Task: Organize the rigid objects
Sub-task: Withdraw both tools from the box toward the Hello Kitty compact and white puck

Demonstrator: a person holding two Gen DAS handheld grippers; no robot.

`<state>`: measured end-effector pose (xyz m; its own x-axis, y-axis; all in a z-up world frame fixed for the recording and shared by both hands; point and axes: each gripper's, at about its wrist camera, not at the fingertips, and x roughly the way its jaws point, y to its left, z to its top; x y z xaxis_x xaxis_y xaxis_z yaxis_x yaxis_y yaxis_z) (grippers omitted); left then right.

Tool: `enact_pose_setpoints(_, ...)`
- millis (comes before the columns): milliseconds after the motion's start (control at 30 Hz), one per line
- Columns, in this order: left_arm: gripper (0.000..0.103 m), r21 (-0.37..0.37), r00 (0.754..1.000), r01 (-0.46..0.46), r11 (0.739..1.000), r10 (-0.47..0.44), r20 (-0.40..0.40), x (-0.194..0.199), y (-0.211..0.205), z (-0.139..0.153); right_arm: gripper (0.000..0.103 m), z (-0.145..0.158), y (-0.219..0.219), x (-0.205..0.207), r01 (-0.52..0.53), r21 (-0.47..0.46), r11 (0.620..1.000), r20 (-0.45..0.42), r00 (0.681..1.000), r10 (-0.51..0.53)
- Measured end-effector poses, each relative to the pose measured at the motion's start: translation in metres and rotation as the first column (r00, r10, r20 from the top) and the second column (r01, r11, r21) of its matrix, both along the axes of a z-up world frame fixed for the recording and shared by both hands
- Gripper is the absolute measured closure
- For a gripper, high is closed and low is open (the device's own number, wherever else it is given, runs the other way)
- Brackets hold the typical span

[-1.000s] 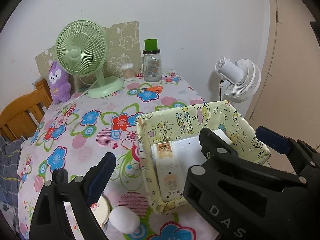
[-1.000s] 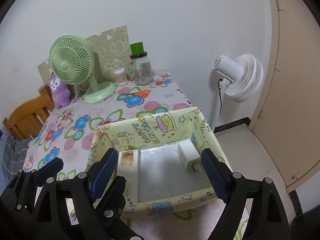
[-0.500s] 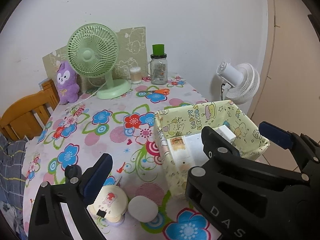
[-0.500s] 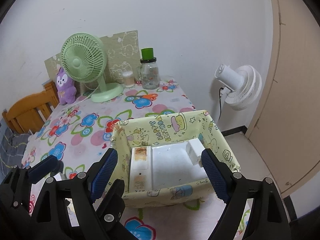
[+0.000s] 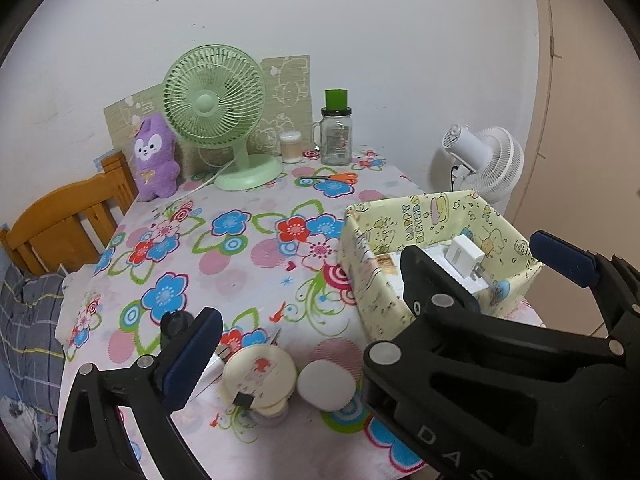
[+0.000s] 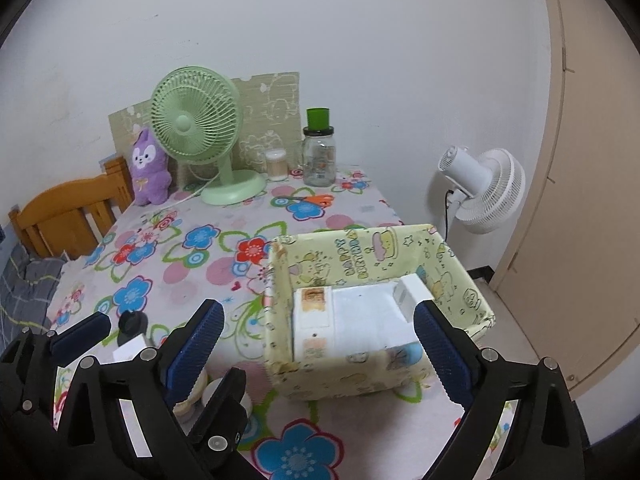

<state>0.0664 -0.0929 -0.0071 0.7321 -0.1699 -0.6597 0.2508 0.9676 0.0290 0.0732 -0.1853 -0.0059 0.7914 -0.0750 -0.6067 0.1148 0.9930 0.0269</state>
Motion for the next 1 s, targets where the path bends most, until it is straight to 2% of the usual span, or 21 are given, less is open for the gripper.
enact_pose_setpoints(167,0.000,-0.006,1.000,-0.003,1.000,0.003,0.003,-0.007,0.014,-0.003,0.005,-0.001,0.013,-0.009,-0.009,0.002,1.000,0.019,1.000,0.008)
enact_pose_setpoints(267,0.000,0.004,1.000,-0.002,1.000,0.002,0.007,-0.010,0.019,-0.005,0.001,-0.004,0.020,-0.011,-0.012,0.001,1.000,0.013,1.000,0.012)
enact_pose_setpoints(1000,0.000,-0.012,1.000,-0.008,1.000,0.008,-0.020,-0.021,0.055,-0.036,0.001,-0.033,0.057,-0.020,-0.081,0.017,0.997,-0.020,0.997,0.081)
